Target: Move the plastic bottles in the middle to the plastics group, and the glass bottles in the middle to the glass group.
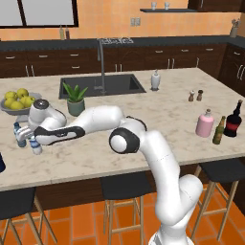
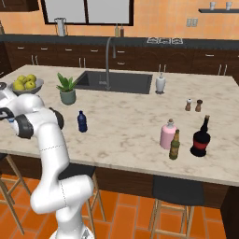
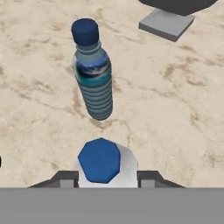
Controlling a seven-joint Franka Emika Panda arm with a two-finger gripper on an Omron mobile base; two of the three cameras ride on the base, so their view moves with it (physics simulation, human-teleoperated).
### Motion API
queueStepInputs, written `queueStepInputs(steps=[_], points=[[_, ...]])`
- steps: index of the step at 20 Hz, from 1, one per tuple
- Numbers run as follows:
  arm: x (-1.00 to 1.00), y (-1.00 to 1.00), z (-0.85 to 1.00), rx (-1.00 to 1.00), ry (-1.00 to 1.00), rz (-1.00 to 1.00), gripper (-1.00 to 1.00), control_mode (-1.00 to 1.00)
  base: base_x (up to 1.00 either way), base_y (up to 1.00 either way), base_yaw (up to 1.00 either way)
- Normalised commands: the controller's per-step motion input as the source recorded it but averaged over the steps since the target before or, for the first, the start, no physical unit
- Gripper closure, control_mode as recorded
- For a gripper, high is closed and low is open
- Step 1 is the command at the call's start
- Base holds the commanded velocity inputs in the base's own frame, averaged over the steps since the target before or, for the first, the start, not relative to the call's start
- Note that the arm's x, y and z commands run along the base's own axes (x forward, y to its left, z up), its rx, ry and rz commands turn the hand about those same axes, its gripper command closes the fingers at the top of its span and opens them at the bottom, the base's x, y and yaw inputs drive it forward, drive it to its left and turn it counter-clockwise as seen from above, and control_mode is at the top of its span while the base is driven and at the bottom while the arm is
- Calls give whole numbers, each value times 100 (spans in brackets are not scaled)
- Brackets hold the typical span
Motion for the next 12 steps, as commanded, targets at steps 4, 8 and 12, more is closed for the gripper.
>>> queueStepInputs(steps=[4, 8, 12], points=[[3, -9, 0, 2, 9, 0, 100, -100, 0, 0, 0], [0, -21, 0, 7, 0, 0, 100, -100, 0, 0, 0], [-7, 0, -9, -1, -13, 0, 100, -100, 0, 0, 0]])
